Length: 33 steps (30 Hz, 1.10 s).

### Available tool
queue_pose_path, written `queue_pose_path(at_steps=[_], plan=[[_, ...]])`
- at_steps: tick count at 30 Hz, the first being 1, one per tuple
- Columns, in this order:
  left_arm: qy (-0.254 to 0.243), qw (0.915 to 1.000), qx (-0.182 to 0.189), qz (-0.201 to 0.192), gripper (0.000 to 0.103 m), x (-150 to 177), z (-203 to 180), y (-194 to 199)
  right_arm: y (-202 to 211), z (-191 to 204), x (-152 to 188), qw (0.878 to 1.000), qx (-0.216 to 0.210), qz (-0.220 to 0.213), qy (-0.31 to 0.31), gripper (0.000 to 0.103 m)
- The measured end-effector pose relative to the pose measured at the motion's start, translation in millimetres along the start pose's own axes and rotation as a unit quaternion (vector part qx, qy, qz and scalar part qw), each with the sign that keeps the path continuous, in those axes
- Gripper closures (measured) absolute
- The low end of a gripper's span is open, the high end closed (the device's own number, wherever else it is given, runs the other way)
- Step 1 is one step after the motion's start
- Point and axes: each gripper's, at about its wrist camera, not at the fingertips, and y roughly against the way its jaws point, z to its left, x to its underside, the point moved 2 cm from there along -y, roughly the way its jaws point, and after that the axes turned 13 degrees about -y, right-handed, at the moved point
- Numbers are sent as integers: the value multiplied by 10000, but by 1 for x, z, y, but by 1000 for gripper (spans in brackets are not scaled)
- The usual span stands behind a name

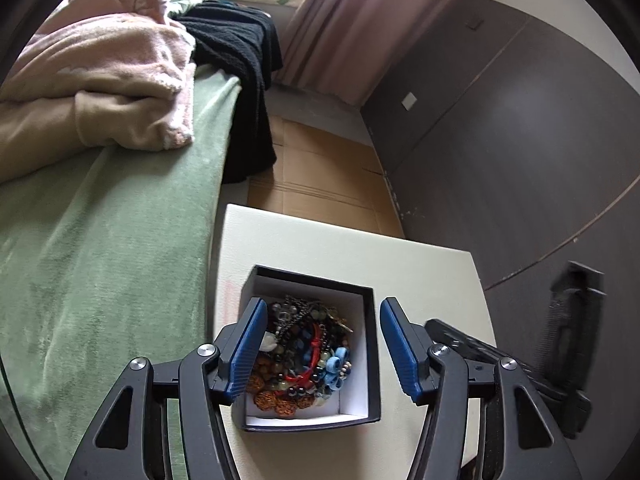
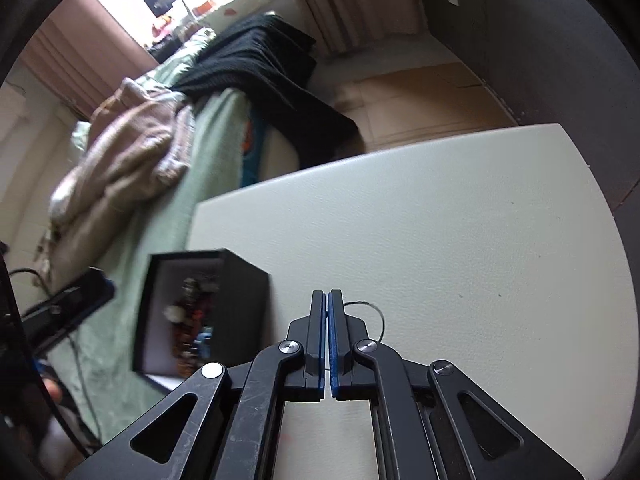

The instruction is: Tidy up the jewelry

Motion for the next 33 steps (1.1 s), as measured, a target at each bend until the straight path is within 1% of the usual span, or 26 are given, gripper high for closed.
queue_pose_path(at_steps=[7, 13, 14, 15, 17, 18, 19, 21, 24, 26, 28, 29, 30, 31, 32, 33], plan=[[86, 9999, -64, -60, 43, -1, 7, 6, 21, 32, 5, 9954, -950, -117, 16, 100], [260, 9991, -201, -282, 43, -3, 18, 18, 18, 60, 12, 9865, -1637, 31, 6, 100], [296, 9989, -206, -297, 43, -3, 20, 19, 14, 65, 13, 9853, -1703, 103, -6, 98], [343, 9987, -213, -307, 43, -3, 22, 21, 10, 67, 13, 9849, -1718, 218, -37, 93], [378, 9986, -229, -301, 43, -3, 23, 21, 3, 66, 16, 9842, -1726, 354, -148, 50], [365, 9986, -234, -294, 43, -2, 22, 21, 4, 62, 17, 9853, -1675, 249, -224, 46], [335, 9987, -237, -292, 42, -2, 20, 21, 8, 57, 17, 9868, -1591, 140, -251, 45], [205, 9990, -239, -330, 39, -1, 13, 23, 14, 49, 17, 9884, -1495, 105, -249, 45], [-30, 9988, -249, -417, 30, 0, 0, 26, 28, 36, 17, 9908, -1336, -12, -191, 45], [-135, 9981, -260, -533, 22, 2, -9, 31, 39, 26, 17, 9925, -1207, -110, -139, 44], [-212, 9974, -262, -636, 20, 4, -18, 34, 51, 18, 17, 9939, -1075, -224, -104, 44], [-251, 9971, -268, -666, 19, 5, -22, 35, 57, 14, 16, 9945, -987, -330, -91, 42], [-323, 9966, -265, -709, 18, 8, -28, 37, 66, 11, 15, 9951, -870, -477, -49, 39], [-364, 9963, -274, -733, 16, 9, -32, 38, 73, 8, 14, 9950, -828, -562, -8, 28], [-421, 9957, -297, -770, 14, 11, -38, 40, 80, 5, 14, 9946, -835, -623, 10, 20], [-443, 9953, -317, -798, 14, 13, -42, 42, 88, 2, 15, 9938, -856, -708, 39, 18]])
